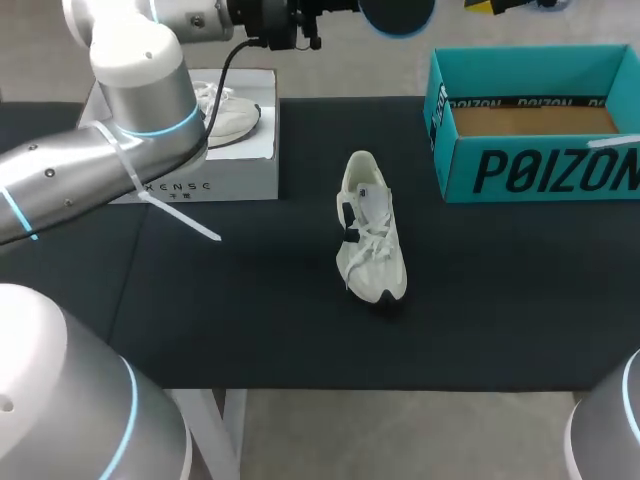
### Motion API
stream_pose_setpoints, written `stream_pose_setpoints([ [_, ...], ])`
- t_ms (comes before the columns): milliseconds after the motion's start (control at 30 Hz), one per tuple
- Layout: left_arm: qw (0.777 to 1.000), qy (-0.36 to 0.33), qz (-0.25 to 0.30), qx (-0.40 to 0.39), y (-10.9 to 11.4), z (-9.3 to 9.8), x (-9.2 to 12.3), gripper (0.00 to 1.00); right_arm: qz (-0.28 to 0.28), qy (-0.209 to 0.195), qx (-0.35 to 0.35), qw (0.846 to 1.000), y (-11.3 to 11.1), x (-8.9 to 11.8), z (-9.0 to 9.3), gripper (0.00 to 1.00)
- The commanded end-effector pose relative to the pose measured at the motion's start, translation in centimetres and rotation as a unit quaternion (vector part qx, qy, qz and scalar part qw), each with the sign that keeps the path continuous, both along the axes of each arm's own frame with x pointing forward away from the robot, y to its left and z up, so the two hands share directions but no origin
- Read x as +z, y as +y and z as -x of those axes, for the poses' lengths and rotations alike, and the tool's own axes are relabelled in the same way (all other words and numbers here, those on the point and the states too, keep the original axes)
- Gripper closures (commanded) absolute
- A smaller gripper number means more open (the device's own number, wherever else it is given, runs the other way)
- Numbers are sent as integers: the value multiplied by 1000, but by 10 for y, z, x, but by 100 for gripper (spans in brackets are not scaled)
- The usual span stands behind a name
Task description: Take the shoe out of the shoebox, open the shoe tongue, remove and reinsert the insole, then place the shoe into the shoebox
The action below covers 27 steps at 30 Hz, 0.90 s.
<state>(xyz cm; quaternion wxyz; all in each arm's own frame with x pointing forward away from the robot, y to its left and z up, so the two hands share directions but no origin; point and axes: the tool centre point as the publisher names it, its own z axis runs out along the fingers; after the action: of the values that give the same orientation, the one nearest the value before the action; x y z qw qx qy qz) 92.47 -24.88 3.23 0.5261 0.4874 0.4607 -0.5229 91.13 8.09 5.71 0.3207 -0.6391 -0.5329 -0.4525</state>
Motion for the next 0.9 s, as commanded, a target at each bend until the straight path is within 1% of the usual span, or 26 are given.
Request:
stream_pose_setpoints([
  [33, 1000, -15, 7, 2, -15, -5, -5, 100, -57, -30, -2, 998, 10, -8, 2, 0],
  [100, 1000, -26, 6, -1, -20, -5, -4, 100, -84, -40, 5, 996, 16, -8, 1, 0],
  [200, 1000, -29, 6, -5, -25, -5, -3, 100, -90, -41, 13, 995, 22, -7, 1, 0],
  [300, 1000, -27, 6, -10, -28, -8, 1, 100, -102, -44, 18, 994, 25, -8, 3, 5],
  [333, 1000, -21, 10, -12, -28, -10, 3, 100, -108, -46, 18, 993, 25, -9, 4, 12],
  [367, 1000, -20, 9, -12, -29, -12, 3, 100, -114, -46, 18, 992, 26, -10, 5, 14],
  [400, 1000, -21, 8, -13, -29, -13, 4, 100, -115, -46, 19, 992, 26, -11, 6, 20],
  [467, 1000, -9, 8, -25, -29, -16, 5, 100, -114, -45, 20, 992, 27, -12, 9, 44],
  [500, 999, -1, 5, -36, -29, -17, 5, 100, -114, -44, 20, 992, 27, -12, 10, 50],
  [567, 999, -9, -9, -49, -27, -18, 5, 100, -114, -43, 20, 992, 26, -12, 11, 56],
  [667, 998, 1, -17, -58, -26, -21, 2, 100, -115, -41, 24, 992, 26, -13, 12, 56],
  [800, 998, -1, -20, -55, -23, -27, 0, 100, -116, -38, 30, 992, 27, -14, 12, 55],
  [900, 998, -10, -21, -53, -23, -27, 1, 100, -117, -36, 33, 992, 28, -15, 12, 55],
])
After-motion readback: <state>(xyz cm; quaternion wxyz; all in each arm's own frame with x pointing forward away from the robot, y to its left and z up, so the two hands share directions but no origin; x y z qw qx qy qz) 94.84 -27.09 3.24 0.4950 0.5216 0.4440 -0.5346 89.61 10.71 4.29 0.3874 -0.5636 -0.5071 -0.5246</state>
